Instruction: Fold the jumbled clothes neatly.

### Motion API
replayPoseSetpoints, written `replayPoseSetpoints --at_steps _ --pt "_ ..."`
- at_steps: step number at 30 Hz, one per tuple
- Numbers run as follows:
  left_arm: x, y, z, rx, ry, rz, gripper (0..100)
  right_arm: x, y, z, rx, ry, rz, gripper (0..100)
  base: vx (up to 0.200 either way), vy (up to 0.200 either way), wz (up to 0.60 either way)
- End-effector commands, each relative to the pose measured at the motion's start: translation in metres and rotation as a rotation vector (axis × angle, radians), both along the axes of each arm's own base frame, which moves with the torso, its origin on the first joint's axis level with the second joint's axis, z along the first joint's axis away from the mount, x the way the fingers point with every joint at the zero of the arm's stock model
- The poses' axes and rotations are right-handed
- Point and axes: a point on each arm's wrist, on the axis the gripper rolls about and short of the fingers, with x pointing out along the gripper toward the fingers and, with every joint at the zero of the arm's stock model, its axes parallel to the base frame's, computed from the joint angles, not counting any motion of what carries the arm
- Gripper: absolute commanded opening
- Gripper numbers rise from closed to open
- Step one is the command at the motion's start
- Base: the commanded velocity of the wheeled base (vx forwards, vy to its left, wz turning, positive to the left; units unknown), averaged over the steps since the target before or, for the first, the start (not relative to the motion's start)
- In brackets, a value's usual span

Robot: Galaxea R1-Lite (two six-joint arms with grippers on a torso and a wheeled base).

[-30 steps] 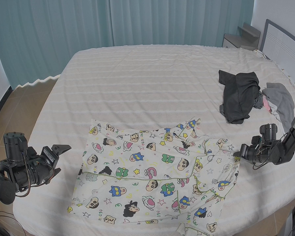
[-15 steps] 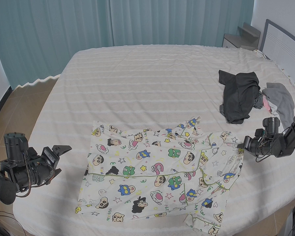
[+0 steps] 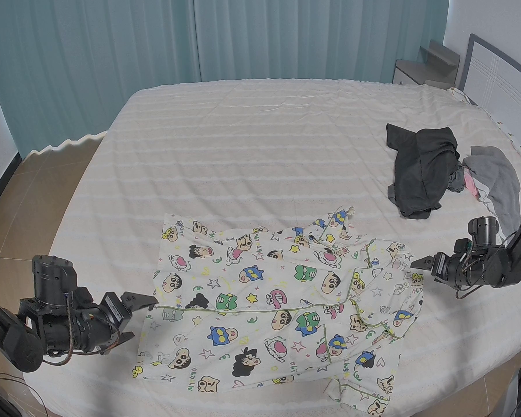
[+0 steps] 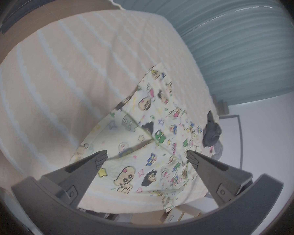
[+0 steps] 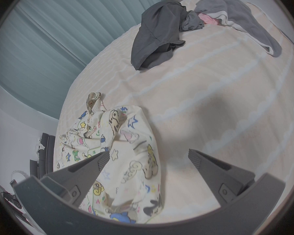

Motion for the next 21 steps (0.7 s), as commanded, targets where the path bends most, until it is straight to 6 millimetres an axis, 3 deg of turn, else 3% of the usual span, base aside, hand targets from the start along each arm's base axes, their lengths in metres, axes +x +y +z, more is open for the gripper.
replayPoseSetpoints --at_steps 1,3,11,17,21 --pt "0.001 -0.008 -0.022 0.039 0.121 -0.046 100 -0.021 -0.003 0.013 0.002 -0.006 -0.015 100 0.000 0.000 0.00" --pt "0.001 -0.013 -0.035 0.073 0.190 -0.086 100 -0.045 0.003 0.021 0.008 0.007 -0.004 100 0.000 0.000 0.00" --pt "0.016 -0.026 -0.069 0.254 0.280 -0.004 100 -0.106 0.027 0.049 0.065 -0.049 0.024 100 0.000 0.000 0.00" --pt "0.012 -0.036 -0.072 0.282 0.283 -0.027 100 -0.133 0.040 0.059 0.105 -0.104 0.046 100 0.000 0.000 0.00" --pt "0.001 -0.056 -0.071 0.326 0.263 -0.055 100 -0.147 0.053 0.056 0.114 -0.085 0.108 100 0.000 0.000 0.00"
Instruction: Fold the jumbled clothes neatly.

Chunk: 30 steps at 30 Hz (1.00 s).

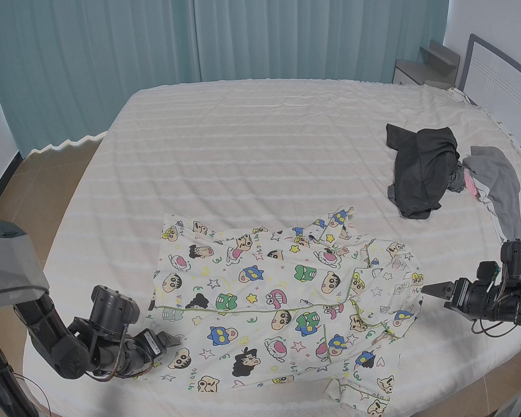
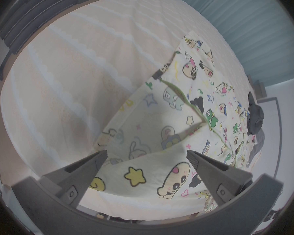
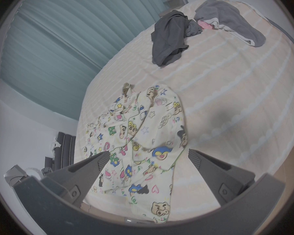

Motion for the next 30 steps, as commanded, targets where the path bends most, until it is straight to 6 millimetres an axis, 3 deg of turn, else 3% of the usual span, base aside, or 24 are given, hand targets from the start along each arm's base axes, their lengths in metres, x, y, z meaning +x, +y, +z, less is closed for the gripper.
replayPoseSetpoints --at_steps 1,10,19,23,30 --pt "-0.011 -0.025 -0.008 0.059 0.016 -0.056 100 -0.025 0.017 0.008 0.012 -0.041 0.082 100 0.000 0.000 0.00" --pt "-0.025 -0.050 -0.015 0.126 -0.003 -0.089 100 -0.030 0.022 0.005 0.011 -0.020 0.110 100 0.000 0.000 0.00" --pt "-0.012 -0.054 -0.028 0.096 -0.051 0.000 100 -0.037 0.031 0.002 0.009 -0.007 0.166 100 0.000 0.000 0.00" --pt "0.005 -0.045 -0.023 0.064 -0.088 0.083 100 -0.038 0.031 0.000 0.009 0.001 0.166 100 0.000 0.000 0.00" --pt "0.015 -0.043 -0.007 -0.021 -0.144 0.174 100 -0.041 0.034 -0.001 0.008 0.009 0.185 100 0.000 0.000 0.00"
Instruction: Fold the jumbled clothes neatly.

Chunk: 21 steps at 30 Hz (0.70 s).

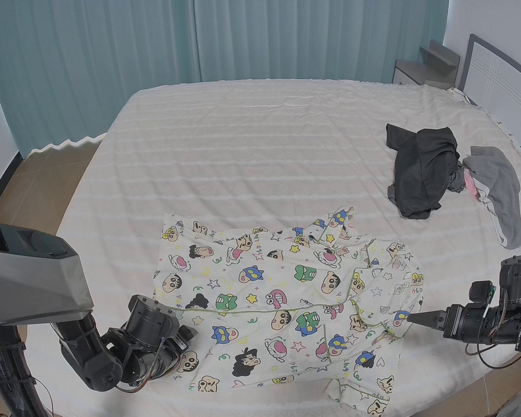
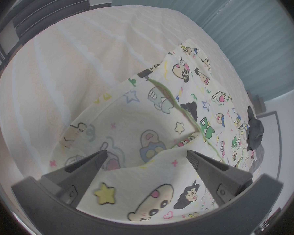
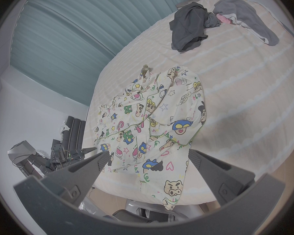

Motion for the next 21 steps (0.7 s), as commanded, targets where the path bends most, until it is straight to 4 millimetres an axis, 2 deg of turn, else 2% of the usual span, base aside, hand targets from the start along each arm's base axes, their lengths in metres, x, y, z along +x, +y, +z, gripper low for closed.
replayPoseSetpoints --at_steps 1,4,11,21 --pt "0.006 0.003 0.011 -0.033 -0.042 0.029 100 -0.002 0.002 -0.002 -0.001 0.010 0.015 100 0.000 0.000 0.00" --pt "0.012 0.005 0.018 -0.083 -0.070 0.079 100 -0.004 0.004 -0.002 -0.002 0.011 0.028 100 0.000 0.000 0.00" --pt "0.013 0.005 0.006 -0.081 0.001 0.062 100 -0.005 0.005 -0.004 0.002 -0.014 0.031 100 0.000 0.000 0.00" --pt "0.007 -0.002 0.003 -0.021 0.109 0.028 100 -0.005 0.004 -0.006 0.002 -0.014 0.031 100 0.000 0.000 0.00"
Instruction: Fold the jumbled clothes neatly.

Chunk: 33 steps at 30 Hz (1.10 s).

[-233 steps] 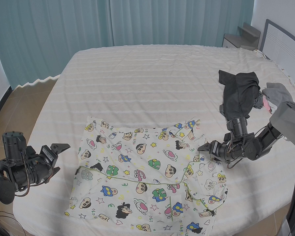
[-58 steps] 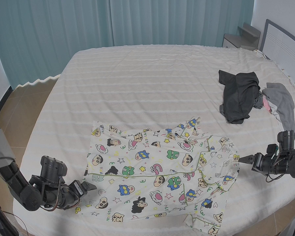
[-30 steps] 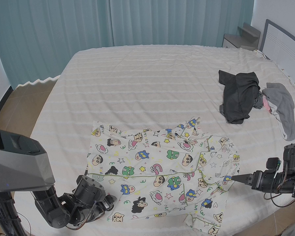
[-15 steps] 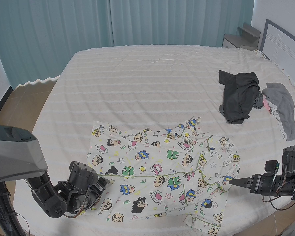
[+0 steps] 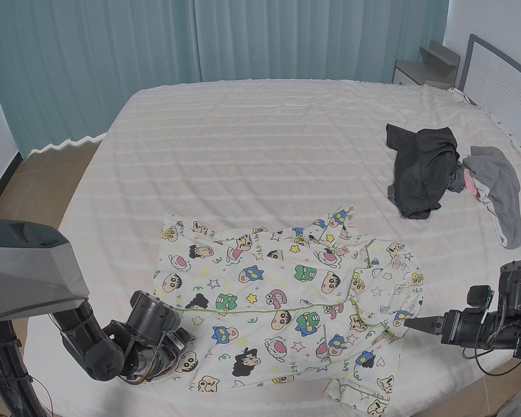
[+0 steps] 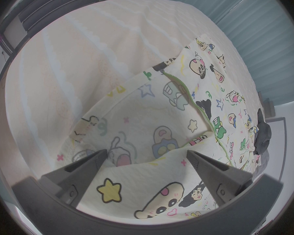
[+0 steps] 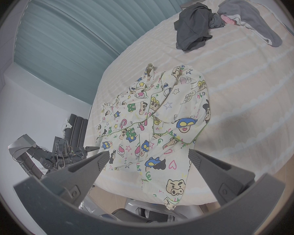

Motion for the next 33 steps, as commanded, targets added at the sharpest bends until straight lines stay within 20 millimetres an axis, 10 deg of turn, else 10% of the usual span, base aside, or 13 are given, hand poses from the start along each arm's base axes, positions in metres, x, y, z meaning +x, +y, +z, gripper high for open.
replayPoseSetpoints --at_steps 1,8,9,33 --pt "0.003 -0.006 0.003 -0.009 -0.014 -0.015 100 0.000 0.000 -0.002 -0.001 0.009 0.001 100 0.000 0.000 0.00" --pt "0.004 -0.007 0.003 -0.012 -0.018 -0.016 100 0.000 0.000 -0.002 -0.001 0.009 0.001 100 0.000 0.000 0.00" --pt "0.004 -0.008 0.003 -0.012 -0.016 -0.016 0 0.000 0.000 -0.002 -0.001 0.011 0.002 100 0.000 0.000 0.00" --pt "0.001 -0.006 0.029 0.007 -0.144 0.031 0 0.001 0.000 -0.004 -0.002 0.020 0.000 100 0.000 0.000 0.00"
